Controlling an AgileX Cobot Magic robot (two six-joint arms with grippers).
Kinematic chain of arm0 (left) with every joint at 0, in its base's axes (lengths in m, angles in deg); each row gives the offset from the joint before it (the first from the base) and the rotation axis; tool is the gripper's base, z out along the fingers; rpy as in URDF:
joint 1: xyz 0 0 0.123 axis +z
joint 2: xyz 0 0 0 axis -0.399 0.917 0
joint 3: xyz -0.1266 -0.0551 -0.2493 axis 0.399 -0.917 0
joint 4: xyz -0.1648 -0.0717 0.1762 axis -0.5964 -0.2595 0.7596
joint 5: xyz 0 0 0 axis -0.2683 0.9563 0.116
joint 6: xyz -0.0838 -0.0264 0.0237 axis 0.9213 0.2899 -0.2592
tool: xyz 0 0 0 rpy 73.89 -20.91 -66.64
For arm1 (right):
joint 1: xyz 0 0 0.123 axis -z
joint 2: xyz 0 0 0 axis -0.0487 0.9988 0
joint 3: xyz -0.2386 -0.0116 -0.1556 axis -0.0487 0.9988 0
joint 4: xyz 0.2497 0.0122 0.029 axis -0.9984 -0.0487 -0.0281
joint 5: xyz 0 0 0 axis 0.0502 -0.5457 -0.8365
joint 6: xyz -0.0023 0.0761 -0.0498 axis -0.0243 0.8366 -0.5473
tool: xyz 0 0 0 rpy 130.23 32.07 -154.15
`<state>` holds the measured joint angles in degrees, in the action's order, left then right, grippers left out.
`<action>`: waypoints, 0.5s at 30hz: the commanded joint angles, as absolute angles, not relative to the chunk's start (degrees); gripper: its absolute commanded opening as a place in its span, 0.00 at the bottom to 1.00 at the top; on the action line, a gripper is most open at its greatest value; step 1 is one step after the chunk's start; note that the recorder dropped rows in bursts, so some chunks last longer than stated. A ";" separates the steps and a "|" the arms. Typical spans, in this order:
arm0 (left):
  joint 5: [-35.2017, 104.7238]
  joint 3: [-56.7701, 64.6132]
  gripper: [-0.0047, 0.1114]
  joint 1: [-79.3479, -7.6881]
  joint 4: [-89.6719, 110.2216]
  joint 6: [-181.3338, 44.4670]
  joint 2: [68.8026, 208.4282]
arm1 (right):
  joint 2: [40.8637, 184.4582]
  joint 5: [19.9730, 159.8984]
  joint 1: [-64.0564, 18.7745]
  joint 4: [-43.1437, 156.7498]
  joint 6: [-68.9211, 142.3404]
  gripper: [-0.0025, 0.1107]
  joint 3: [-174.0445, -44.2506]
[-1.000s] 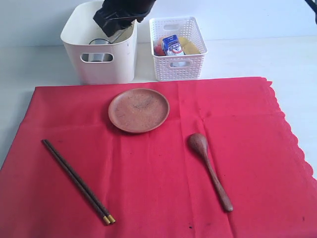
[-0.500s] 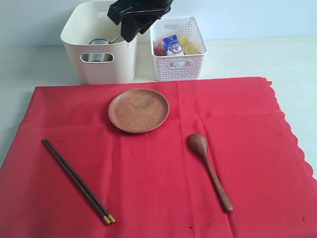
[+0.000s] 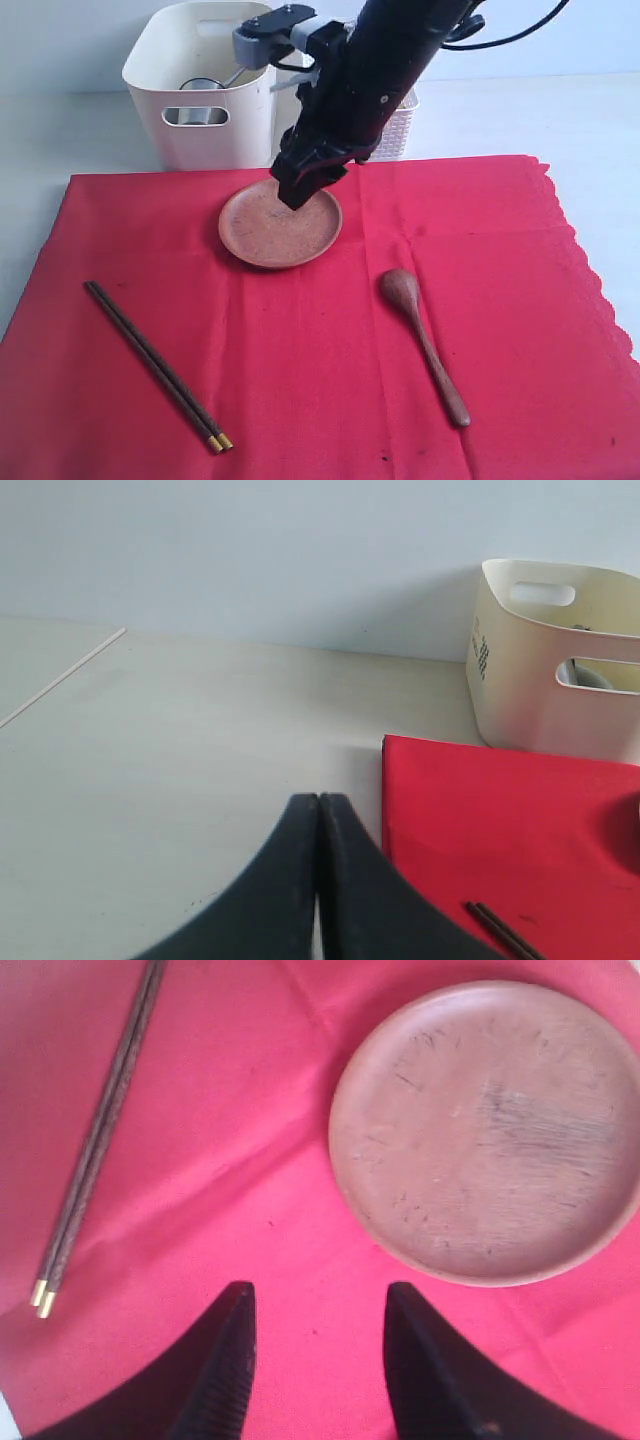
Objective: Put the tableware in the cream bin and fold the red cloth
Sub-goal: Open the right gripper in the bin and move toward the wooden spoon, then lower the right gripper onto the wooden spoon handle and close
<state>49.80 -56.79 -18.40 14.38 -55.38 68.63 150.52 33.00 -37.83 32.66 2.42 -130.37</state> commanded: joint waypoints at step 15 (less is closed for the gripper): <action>49.54 -56.77 0.05 -18.17 14.20 -55.24 68.80 | 151.09 33.15 -37.39 51.43 25.81 0.38 -115.06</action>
<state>49.80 -56.79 -18.40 14.38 -55.38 68.63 152.84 29.86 -37.50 50.96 24.82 -118.94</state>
